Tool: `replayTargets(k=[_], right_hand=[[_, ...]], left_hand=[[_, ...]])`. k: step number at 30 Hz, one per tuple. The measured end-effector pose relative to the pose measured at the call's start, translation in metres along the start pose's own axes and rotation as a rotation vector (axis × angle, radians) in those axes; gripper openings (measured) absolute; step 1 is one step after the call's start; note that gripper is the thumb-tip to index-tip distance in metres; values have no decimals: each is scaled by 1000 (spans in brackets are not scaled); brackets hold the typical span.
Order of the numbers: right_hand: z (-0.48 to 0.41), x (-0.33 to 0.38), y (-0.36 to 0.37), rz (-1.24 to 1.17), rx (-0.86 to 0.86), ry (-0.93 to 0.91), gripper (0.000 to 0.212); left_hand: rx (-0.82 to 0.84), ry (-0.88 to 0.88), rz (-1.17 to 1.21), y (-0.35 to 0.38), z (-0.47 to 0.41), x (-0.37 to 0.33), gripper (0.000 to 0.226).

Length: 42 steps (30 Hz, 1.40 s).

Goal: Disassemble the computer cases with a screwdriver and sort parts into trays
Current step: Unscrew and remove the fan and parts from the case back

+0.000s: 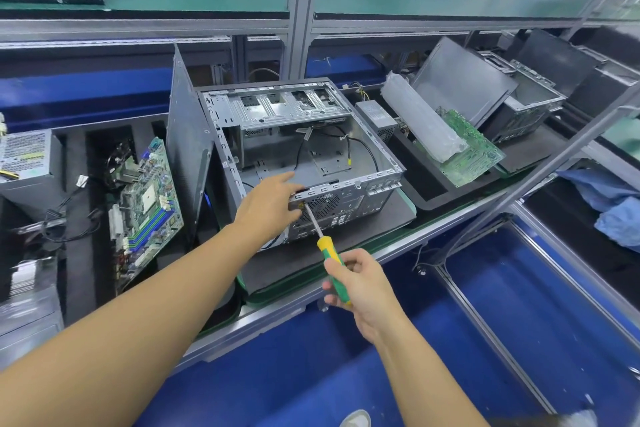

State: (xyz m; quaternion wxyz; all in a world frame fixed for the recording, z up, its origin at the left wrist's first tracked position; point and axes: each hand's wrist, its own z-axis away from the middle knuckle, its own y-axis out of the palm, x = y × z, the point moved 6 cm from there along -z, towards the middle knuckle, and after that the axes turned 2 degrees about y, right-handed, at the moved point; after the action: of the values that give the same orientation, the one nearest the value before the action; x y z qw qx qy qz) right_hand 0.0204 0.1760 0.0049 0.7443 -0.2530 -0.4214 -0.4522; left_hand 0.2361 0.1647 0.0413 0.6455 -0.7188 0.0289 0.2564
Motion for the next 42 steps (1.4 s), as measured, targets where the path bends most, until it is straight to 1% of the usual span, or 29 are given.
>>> replayTargets(k=[1,2,3,4,5,6,7,8,9,11,12,14,16,21,25,28,32,35,39,42], right_hand=[[-1,0,0,25,-13,-16,20],[-2,1,-1,47,-21,-28,21],[-3,1,-1,56,-25,-33,22],[-4,1,-2,46,-28,-30,22],[-5,1,-3,22,-30,-18,22],[-7,-1,-4,-7,-30,1,23],[-8,-2,-4,-33,-24,25,24],[-9,-3,-3,-43,-14,48,27],[-10,-4,-2,-32,0,61,28],[-9,-3,-2,36,13,51,27],[-8,-1,-3,77,10,31,25],[-7,3,-6,156,-19,-21,17],[-6,5,-10,170,-56,-58,9],[-7,8,-10,104,-50,-130,24],[-7,11,-10,142,-48,-164,25],[-7,6,-13,142,-24,-148,26],[-7,-2,-21,168,5,-130,25],[-8,-6,-25,131,30,-115,24],[-9,-10,-32,99,84,-87,21],[-11,-13,-42,65,116,-62,17]], left_hand=[[-21,29,-41,-2,3,-3,53],[-93,61,-47,-6,8,-7,52],[-194,84,0,-10,15,-10,45],[-294,90,91,-13,25,-12,34],[-354,71,199,-12,35,-12,19],[-361,12,305,-7,44,-11,7],[-332,-93,408,2,50,-9,5],[-283,-227,544,13,54,-6,10],[-228,-383,738,27,56,-2,13],[-107,-672,1207,52,57,-4,17],[-70,-754,1377,59,55,-8,21],[-67,-802,1543,66,46,-10,27],[-104,-804,1638,68,38,-11,26],[-164,-887,1774,72,30,-15,12],[-165,-894,1825,77,29,-18,8],[-174,-895,1887,80,29,-20,10],[-191,-917,1879,81,27,-21,8],[-188,-923,1867,80,24,-25,12],[-202,-935,1917,82,24,-27,22],[-211,-910,1881,86,26,-28,28]])
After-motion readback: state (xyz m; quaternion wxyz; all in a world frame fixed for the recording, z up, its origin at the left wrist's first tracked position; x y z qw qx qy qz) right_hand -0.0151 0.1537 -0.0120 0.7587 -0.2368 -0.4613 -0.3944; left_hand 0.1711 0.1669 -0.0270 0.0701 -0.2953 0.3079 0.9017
